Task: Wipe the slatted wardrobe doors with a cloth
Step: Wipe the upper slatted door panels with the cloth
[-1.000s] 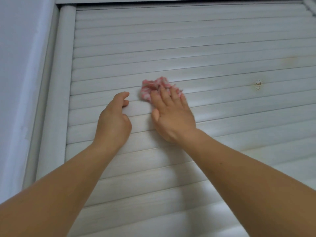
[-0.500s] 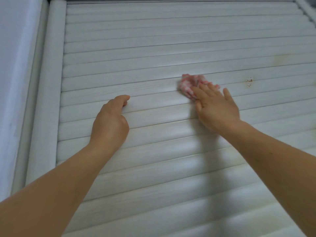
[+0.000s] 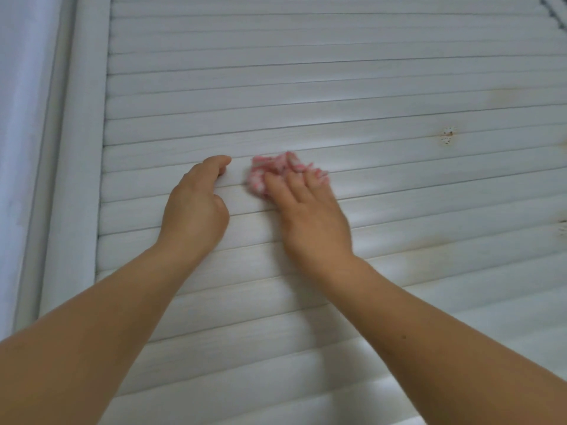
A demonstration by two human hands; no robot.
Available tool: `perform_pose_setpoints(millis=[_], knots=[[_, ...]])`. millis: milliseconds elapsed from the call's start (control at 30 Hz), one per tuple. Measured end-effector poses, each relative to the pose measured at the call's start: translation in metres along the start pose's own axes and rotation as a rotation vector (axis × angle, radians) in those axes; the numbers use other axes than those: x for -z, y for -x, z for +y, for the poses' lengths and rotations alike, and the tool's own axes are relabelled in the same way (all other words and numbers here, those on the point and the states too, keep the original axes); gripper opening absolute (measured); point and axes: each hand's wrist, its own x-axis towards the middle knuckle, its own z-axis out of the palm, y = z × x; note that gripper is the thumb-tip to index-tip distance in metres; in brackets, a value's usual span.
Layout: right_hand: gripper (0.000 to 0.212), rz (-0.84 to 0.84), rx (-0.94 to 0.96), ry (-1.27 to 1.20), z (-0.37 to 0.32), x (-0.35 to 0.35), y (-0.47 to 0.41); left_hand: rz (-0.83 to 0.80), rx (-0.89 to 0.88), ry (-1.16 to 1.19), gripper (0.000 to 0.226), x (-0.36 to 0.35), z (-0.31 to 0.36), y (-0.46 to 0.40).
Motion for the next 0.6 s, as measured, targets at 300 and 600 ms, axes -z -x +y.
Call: perform_pose_setpoints(millis=[300, 600], knots=[[0.059, 0.027, 0.000, 0.032, 0.049, 0.013, 0.005, -0.029, 0.029, 0.008, 0.066, 0.004, -0.003, 0.001], [0.067, 0.112, -0.364, 0.059, 0.086, 0.026, 0.025, -0.038, 0.000, 0.004, 0.064, 0.003, -0.004, 0.004]])
